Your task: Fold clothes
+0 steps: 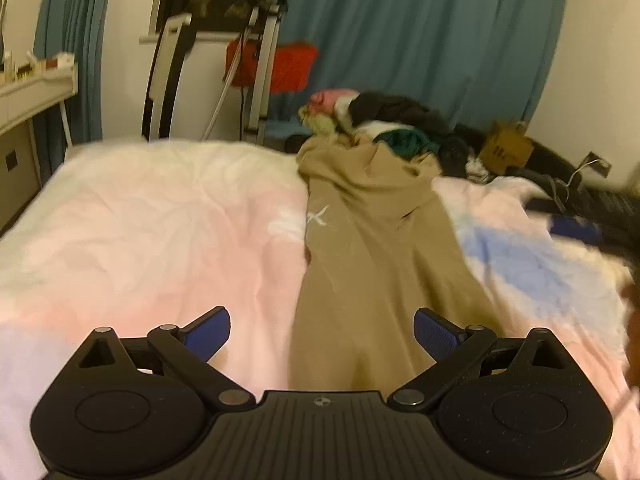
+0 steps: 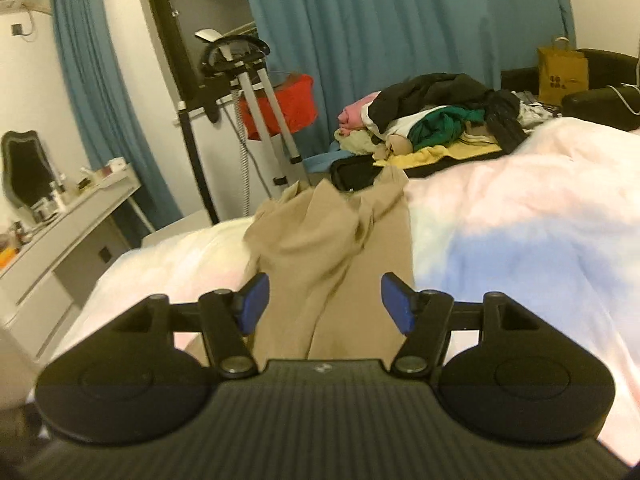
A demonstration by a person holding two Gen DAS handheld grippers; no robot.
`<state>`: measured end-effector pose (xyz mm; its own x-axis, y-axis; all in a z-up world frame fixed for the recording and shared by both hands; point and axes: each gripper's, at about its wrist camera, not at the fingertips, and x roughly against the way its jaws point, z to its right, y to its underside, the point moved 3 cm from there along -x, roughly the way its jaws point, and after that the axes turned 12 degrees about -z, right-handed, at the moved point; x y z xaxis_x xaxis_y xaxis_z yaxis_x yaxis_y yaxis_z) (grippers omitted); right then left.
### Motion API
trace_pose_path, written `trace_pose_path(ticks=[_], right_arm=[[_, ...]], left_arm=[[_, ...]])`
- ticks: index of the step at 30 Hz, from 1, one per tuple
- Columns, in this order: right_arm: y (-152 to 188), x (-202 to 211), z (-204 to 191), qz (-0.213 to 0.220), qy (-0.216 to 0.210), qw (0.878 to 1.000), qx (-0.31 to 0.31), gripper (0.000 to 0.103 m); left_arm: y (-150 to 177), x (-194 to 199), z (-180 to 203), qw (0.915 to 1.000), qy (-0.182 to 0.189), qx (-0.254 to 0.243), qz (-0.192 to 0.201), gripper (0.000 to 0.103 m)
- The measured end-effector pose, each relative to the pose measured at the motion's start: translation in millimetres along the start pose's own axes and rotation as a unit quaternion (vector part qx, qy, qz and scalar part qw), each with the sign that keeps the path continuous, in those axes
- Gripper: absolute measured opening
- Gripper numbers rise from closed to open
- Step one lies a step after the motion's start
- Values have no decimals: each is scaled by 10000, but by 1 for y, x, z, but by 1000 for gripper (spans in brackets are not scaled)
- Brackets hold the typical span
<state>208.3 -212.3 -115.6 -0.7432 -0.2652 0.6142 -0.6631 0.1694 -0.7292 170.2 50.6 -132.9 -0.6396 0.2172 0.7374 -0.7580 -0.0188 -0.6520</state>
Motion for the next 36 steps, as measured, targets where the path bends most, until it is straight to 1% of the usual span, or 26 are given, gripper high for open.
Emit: trace_pose_path(ticks=[2, 5, 9, 12, 17, 19, 20, 23, 28, 30, 32, 34, 36], right_arm=[[25, 33, -2, 1, -9, 10000, -25, 65], [61, 74, -2, -27, -32, 9999, -135, 65], [97, 98, 8, 35, -267, 9987, -429, 66], [111, 97, 21, -149, -497, 9958, -754, 66], [118, 89, 28, -479, -841, 9908, -952, 66], [123, 85, 29, -641, -943, 9885, -989, 66], [126, 82, 30, -732, -985, 9870, -1036, 66], [134, 73, 39, -987, -1044, 9809, -1311, 66], [146, 56, 54, -1411, -1199, 9635, -1934, 66], [151, 50, 56, -1568, -1273, 9571, -2080, 66], [156, 45, 59, -1713, -1347, 9497, -2247, 66], [160, 40, 63, -1848, -1421, 9414, -2437, 66], [166, 36, 68, -1977, -1535, 9301, -2689, 66]], left_arm=[[8, 20, 5, 9999, 70, -60, 107, 100], [15, 37, 15, 9994, 153, -215, 206, 101], [32, 38, 27, 9991, -51, -418, -24, 101], [47, 30, 27, 9982, -114, -441, -380, 100], [56, 20, 14, 9959, 16, -81, -905, 99], [56, 15, 6, 9936, 92, 123, -1122, 99], [57, 13, 1, 9921, 130, 225, -1230, 97], [60, 4, -8, 9874, 125, 386, -1531, 95], [64, -10, -16, 9798, 104, 546, -1920, 89], [64, -14, -20, 9796, 87, 713, -1879, 87], [65, -17, -22, 9778, 186, 788, -1933, 82], [68, -19, -26, 9746, 337, 916, -2016, 79], [72, -22, -32, 9701, 450, 1088, -2124, 76]])
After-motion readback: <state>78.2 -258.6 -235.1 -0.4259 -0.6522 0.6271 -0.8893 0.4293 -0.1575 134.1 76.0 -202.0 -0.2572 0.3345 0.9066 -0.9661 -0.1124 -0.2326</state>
